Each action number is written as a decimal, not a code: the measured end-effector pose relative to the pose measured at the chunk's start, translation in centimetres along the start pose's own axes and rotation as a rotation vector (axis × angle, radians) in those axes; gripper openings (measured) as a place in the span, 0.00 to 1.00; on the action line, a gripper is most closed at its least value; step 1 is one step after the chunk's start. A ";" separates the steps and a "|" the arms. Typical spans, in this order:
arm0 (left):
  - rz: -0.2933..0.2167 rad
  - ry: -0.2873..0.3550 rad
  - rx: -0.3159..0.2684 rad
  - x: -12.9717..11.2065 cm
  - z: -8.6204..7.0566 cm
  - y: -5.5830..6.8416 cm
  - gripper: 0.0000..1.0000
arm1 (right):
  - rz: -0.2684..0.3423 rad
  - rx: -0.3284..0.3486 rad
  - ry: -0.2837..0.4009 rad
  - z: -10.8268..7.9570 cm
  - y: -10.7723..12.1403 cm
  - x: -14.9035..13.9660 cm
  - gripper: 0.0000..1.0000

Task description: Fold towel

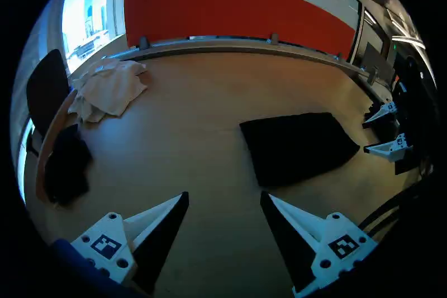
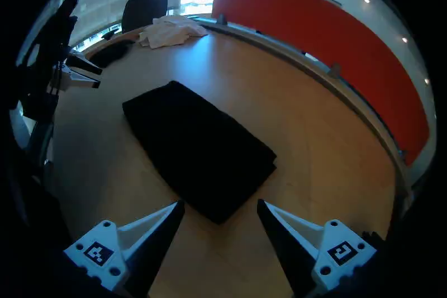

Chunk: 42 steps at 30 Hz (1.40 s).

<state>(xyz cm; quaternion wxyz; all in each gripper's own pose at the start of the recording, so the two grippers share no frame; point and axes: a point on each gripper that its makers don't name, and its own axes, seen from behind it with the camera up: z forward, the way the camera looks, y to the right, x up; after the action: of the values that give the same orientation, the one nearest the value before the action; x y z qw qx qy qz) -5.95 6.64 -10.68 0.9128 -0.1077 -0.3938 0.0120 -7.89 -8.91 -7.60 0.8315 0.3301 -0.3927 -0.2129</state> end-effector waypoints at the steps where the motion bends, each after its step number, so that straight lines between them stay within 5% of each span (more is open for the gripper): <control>1: -0.002 0.000 0.003 0.0 -0.1 -0.1 0.95 | -0.001 0.003 -0.001 0.1 -0.1 0.0 1.00; 19: -0.025 -0.004 0.036 -0.8 -0.9 -1.8 0.95 | -0.016 0.051 -0.083 2.4 -0.5 -3.4 0.93; 33: -0.028 -0.008 0.041 -1.3 -1.1 -2.3 0.95 | 0.035 0.073 -0.100 2.8 -1.0 -3.6 0.57; 42: -0.026 -0.007 0.043 -1.3 -1.2 -2.5 0.95 | 0.033 0.089 -0.110 2.8 -1.2 -3.8 0.21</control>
<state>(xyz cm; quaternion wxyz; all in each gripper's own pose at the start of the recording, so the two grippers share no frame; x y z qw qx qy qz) -6.13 3.84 -11.88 0.9136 -0.0828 -0.3979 0.0087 -12.48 -8.53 -9.11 0.7965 0.3482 -0.4524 -0.1992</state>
